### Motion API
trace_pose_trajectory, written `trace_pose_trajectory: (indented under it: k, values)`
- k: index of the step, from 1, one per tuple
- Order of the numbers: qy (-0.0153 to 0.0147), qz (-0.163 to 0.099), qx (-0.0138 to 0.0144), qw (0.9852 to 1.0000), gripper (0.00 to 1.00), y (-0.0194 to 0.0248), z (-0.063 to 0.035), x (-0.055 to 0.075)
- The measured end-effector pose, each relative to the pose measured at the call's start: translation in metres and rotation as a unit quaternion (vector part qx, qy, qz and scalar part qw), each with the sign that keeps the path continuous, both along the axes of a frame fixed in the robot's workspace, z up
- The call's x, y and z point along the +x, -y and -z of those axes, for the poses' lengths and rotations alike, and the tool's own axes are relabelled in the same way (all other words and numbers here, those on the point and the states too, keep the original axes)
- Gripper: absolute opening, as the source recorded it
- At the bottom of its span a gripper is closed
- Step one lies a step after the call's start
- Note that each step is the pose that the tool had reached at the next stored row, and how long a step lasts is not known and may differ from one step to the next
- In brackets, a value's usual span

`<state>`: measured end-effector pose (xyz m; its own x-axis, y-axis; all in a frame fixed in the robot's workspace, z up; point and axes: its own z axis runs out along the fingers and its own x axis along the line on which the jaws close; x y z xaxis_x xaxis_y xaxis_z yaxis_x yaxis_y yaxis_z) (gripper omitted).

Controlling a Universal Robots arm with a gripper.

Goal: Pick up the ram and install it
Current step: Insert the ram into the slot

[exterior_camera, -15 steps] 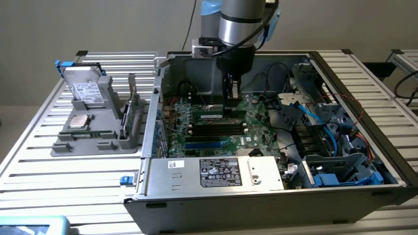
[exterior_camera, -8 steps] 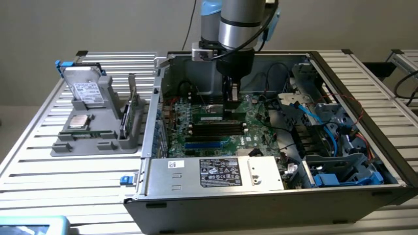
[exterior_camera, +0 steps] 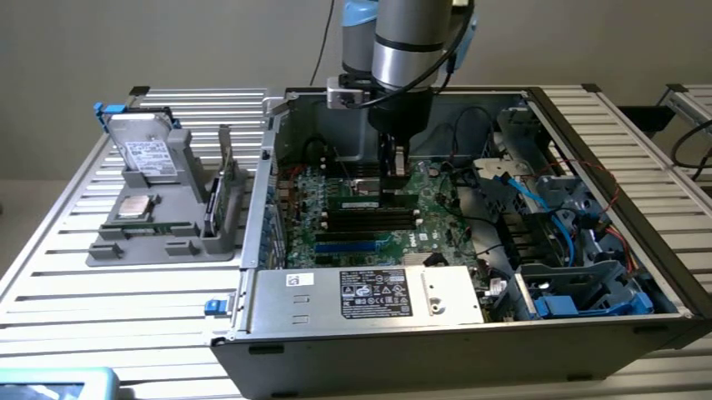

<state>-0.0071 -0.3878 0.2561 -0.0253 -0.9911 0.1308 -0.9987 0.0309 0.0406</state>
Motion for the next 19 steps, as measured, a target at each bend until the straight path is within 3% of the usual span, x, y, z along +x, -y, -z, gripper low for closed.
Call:
trace_pose_trajectory:
  k: [6, 19]
  values:
    - [0.0000, 0.000, 0.0000, 1.0000, 0.13, 0.0022, 0.0035, 0.0006]
    - [-0.0004, -0.001, 0.0002, 1.0000, 0.13, 0.0024, 0.0100, 0.0007]
